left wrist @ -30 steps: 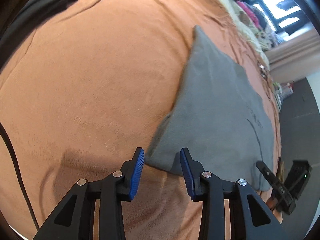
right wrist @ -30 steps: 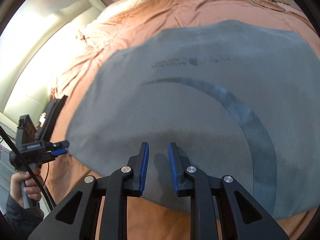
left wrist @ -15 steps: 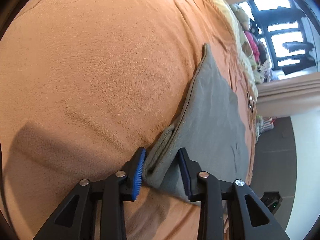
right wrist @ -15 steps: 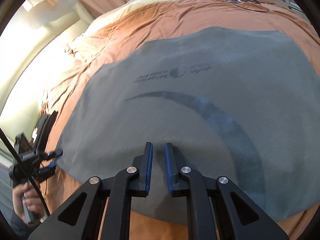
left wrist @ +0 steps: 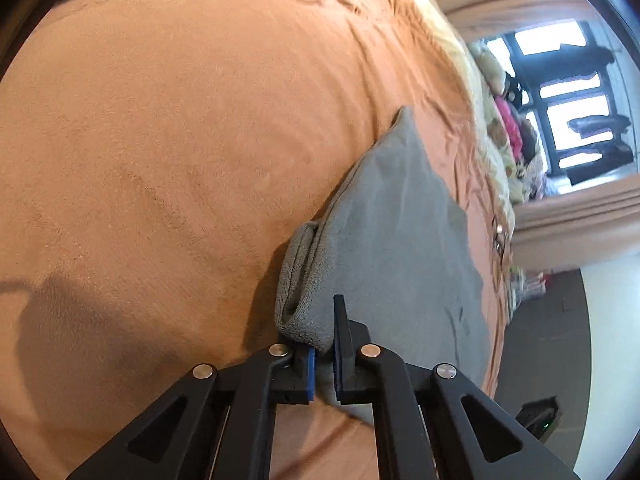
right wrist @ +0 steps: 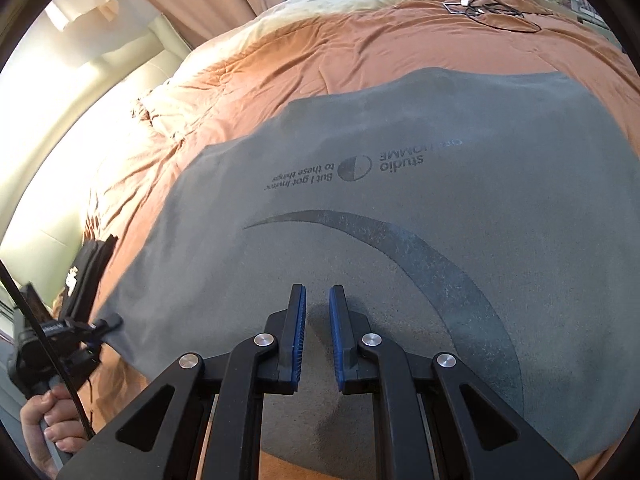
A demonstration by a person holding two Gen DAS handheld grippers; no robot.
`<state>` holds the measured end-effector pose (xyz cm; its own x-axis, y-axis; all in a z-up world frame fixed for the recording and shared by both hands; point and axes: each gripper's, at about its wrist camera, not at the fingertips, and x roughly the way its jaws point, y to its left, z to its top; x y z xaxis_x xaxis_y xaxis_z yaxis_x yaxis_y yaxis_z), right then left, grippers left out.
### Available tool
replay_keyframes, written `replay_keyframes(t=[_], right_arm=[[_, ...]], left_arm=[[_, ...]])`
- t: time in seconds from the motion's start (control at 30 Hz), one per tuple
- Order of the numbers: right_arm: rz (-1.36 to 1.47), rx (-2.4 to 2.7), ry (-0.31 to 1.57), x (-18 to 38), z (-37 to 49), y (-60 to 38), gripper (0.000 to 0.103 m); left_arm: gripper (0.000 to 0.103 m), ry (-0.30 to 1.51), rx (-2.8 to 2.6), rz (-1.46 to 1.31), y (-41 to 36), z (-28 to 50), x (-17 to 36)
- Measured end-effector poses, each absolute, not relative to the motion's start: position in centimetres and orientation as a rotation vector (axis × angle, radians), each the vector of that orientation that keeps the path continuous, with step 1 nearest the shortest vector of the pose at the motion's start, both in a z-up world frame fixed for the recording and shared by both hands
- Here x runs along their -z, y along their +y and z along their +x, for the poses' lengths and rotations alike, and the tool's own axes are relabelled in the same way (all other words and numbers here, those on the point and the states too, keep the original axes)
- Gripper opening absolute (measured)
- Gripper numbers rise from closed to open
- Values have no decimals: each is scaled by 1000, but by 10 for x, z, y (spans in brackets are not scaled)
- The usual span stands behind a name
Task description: Fold small clothes
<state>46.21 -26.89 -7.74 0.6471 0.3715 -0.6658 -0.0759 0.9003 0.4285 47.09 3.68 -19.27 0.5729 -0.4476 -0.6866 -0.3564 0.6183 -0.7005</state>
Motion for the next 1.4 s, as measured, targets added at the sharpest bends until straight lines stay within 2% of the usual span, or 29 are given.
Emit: replay_keyframes(t=[0.27, 0.57, 0.8, 1.0, 1.23, 1.4], right_arm=[[285, -254, 918, 78, 461, -255, 9], [232, -311, 1049, 73, 437, -253, 9], [207, -366, 1030, 43, 429, -262, 9], [157, -309, 976, 13, 465, -267, 9], [130, -221, 995, 28, 526, -261, 9], [145, -177, 1002, 41, 567, -262, 1]], left_arm=[[4, 892, 67, -897, 37, 464, 168], [4, 890, 76, -834, 20, 471, 146], [4, 873, 94, -838, 13, 473, 134], [4, 866, 124, -869, 12, 466, 144], [4, 850, 127, -921, 25, 465, 149], [4, 893, 71, -909, 26, 470, 159]])
